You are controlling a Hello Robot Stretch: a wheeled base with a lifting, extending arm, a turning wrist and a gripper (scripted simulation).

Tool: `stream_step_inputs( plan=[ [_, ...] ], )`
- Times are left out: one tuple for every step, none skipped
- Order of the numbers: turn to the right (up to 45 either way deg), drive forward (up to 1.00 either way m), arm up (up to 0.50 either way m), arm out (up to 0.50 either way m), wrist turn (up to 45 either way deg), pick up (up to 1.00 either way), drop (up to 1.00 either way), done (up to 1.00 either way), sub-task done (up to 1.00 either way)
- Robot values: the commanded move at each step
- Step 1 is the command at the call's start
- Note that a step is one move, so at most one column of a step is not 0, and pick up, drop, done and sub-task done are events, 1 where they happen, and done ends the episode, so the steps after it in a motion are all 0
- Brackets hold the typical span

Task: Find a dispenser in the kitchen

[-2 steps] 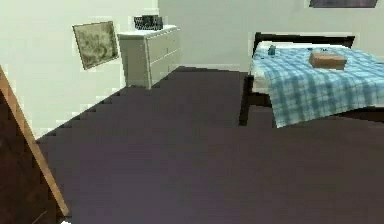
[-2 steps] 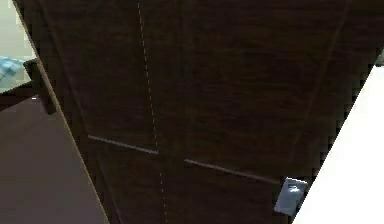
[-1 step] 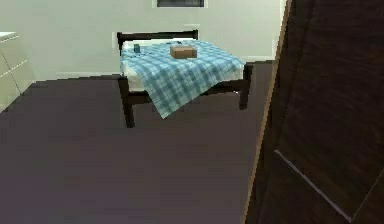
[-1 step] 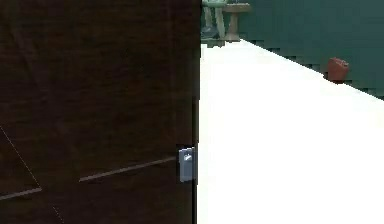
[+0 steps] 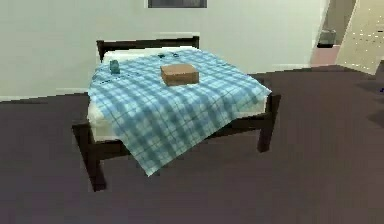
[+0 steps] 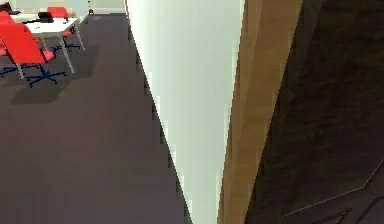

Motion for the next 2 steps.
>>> stream_step_inputs(
  plan=[
    [0.0, 0.25, 0.00, 0.00, 0.0, 0.00, 0.00, 0.00, 0.00],
    [45.0, 0.00, 0.00, 0.00, 0.0, 0.00, 0.00, 0.00, 0.00]
  ],
)
